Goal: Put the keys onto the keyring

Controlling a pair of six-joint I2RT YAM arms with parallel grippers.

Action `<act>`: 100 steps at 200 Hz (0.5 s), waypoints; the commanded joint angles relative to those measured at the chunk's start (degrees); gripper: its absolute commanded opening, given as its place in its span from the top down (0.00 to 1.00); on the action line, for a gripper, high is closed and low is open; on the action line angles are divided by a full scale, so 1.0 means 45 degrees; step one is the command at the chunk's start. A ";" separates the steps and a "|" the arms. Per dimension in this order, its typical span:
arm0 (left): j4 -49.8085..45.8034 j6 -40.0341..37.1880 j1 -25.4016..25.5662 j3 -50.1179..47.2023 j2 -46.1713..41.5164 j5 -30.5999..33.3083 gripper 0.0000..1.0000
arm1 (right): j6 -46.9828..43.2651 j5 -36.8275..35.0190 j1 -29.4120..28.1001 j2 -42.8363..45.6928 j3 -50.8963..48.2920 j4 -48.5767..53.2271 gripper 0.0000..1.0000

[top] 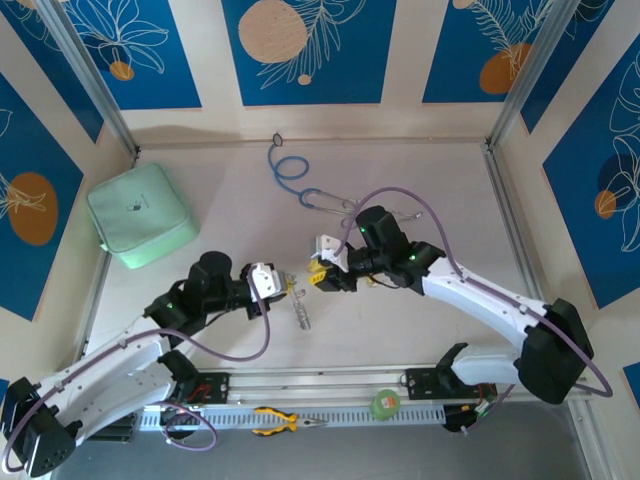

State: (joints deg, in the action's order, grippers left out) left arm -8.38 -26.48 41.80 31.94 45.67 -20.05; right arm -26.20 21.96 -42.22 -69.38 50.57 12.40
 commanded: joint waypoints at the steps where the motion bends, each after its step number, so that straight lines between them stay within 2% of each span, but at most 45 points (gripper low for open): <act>1: -0.1788 -0.2324 0.0017 0.1159 0.0262 0.0441 1.00 | 0.1166 -0.1347 0.0533 0.1731 -0.0526 -0.1753 0.74; 5: -0.1885 -0.2623 0.0018 0.1259 0.0324 0.0499 1.00 | 0.1547 -0.1326 0.0761 0.2090 -0.0867 -0.2464 0.71; 16: -0.2003 -0.3214 0.0010 0.1505 0.0518 0.0587 1.00 | 0.2197 -0.1597 0.1192 0.2846 -0.1728 -0.3877 0.55; 21: -0.2037 -0.3437 0.0024 0.1594 0.0601 0.0598 1.00 | 0.2314 -0.1806 0.1299 0.3045 -0.2009 -0.4221 0.53; 35: -0.2135 -0.4018 0.0012 0.1784 0.0840 0.0532 1.00 | 0.2371 -0.1847 0.1449 0.3307 -0.2115 -0.3826 0.53; 66: -0.2046 -0.4963 0.0013 0.1991 0.1233 0.0596 1.00 | 0.3408 -0.0604 0.1501 0.2517 -0.0733 -0.0733 0.53; 80: -0.1886 -0.5366 0.0016 0.1974 0.1353 0.0687 1.00 | 0.2705 0.0062 0.1373 0.2171 -0.0385 0.0088 0.54; 100: -0.1761 -0.6408 0.0018 0.1870 0.1453 0.0708 1.00 | 0.0150 -0.0726 0.0243 0.2381 -0.0922 -0.0087 0.54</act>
State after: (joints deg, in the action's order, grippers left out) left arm -16.78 -47.57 41.80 38.44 51.86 -16.99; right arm -15.97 18.22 -36.53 -59.59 46.87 7.57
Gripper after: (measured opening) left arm 0.064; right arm 0.460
